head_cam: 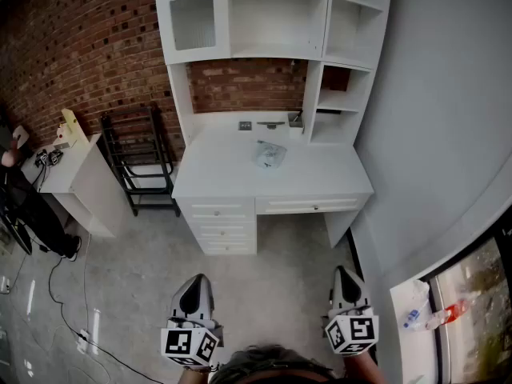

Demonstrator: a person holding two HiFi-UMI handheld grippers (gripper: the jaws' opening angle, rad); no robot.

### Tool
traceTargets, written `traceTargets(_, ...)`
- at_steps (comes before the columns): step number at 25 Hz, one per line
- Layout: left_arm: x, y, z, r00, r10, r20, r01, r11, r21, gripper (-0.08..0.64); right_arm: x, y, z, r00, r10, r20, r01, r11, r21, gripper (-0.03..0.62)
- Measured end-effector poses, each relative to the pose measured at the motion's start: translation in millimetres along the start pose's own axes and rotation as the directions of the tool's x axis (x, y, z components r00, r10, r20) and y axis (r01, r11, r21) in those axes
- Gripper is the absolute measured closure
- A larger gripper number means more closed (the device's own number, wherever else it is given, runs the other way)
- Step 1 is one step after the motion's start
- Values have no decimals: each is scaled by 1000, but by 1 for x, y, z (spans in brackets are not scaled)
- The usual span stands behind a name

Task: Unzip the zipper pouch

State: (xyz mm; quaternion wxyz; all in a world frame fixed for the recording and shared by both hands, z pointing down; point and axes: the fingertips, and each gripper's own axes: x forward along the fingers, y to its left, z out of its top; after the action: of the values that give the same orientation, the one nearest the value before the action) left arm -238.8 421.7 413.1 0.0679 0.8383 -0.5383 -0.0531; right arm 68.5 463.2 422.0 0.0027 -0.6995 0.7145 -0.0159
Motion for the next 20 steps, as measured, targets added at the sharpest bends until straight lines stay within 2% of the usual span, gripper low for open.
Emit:
traceTargets(5, 3, -1, -1, 1000, -12, -14, 13, 1000, 25, 560, -4, -2, -1, 1000, -28, -13, 28, 1000, 3, 594)
traceTargets(12, 7, -7, -4, 999, -36, -26, 38, 998, 53, 560, -3, 0, -6, 1000, -26, -14, 26, 1000, -13, 594)
traceTargets(16, 6, -8, 1, 999, -50, 9, 49, 997, 64, 560, 0, -2, -10, 999, -29, -17, 29, 1000, -9, 594)
traceTargets(19, 13, -14, -7, 997, -71, -22, 73, 994, 77, 556, 4, -6, -14, 1000, -12, -18, 11, 1000, -16, 591)
traceTargets(20, 17, -17, -10, 995, -90, -41, 93, 992, 81, 502, 7, -5, -16, 1000, 11, -24, -11, 1000, -11, 546)
